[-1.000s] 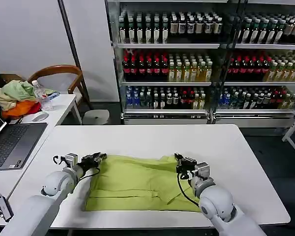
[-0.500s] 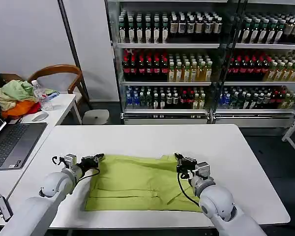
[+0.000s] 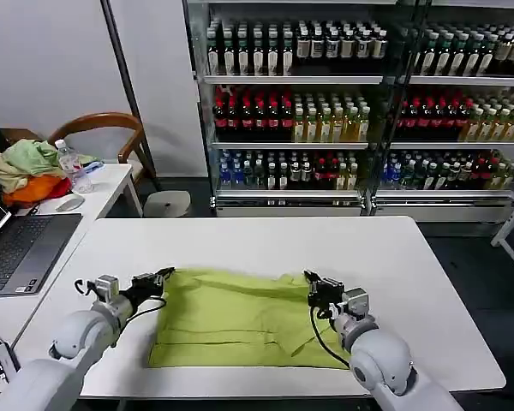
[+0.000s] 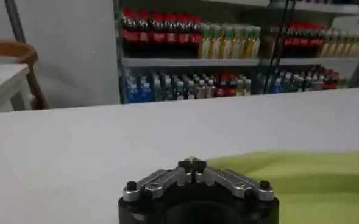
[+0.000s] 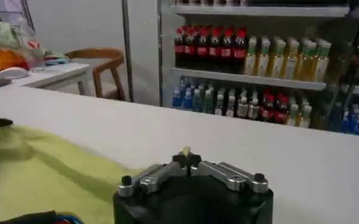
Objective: Fold and organize the clothes.
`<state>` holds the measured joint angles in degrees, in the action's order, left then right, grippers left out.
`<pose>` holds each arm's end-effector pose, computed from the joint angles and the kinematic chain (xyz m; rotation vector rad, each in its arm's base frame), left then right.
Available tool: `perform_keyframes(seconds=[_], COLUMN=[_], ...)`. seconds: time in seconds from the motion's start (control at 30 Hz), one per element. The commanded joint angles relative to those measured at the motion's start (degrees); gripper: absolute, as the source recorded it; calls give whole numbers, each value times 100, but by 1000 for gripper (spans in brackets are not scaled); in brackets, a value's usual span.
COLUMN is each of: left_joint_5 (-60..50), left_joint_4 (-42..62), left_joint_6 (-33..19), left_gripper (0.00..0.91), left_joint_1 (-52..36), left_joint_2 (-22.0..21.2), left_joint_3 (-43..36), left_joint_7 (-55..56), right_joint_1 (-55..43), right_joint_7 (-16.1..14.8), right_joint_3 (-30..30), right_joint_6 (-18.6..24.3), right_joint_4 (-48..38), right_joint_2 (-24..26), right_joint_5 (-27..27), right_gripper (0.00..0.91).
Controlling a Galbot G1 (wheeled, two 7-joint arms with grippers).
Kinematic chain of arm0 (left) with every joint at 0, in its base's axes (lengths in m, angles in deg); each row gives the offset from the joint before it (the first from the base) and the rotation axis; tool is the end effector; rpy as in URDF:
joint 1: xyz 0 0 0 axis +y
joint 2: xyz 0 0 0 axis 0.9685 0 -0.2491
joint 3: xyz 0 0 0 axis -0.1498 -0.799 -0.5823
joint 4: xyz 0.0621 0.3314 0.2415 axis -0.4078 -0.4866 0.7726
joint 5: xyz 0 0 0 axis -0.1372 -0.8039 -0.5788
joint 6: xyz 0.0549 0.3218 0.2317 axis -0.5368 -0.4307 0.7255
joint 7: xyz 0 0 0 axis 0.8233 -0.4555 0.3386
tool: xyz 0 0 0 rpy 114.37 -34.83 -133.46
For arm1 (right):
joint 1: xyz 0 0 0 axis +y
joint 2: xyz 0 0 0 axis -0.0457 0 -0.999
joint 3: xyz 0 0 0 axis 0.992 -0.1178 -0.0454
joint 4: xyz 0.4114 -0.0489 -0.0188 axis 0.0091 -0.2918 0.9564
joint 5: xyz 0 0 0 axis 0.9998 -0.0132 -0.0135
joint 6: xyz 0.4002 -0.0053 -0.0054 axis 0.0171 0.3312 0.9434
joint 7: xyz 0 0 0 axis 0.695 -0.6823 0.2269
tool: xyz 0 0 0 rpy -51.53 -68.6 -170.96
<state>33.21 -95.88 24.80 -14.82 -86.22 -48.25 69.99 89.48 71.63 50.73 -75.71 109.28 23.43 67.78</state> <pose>0.3920 0.1833 -0.3400 -0.4659 -2.6601 0.0148 0.3239 -0.0039 -0.2898 0.4734 -2.7274 0.1079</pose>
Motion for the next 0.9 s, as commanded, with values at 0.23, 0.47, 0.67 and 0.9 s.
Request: perform_keyframes(seconds=[0.23,0.47,0.67,0.9], left_joint_5=[-117,-139,-172,-173], left_joint_4=[-1347,-1584,-1494,-1613], left_joint_6=[-201,-206,-199,-121], left_gripper=[30,30,30,30], left_joint_1=[2203,2478,2432,2546], left_joint_2=[111,60,58,76], left_joint_3=[1139,1208,1192,1200], left_joint_7=[-36,7,-1,23], right_joint_1=[593,725,919,944], right_joint_7=[0,-9,-44,-77], right_joint_3=[167,166,247,284], right_joint_6=[-8,21,61,140], right_joint_4=[531,510,531,363], right_joint_2=[140,148,216,198], right_joint_5=[89,-5,-70,-168], right_gripper=[0,0,0,0])
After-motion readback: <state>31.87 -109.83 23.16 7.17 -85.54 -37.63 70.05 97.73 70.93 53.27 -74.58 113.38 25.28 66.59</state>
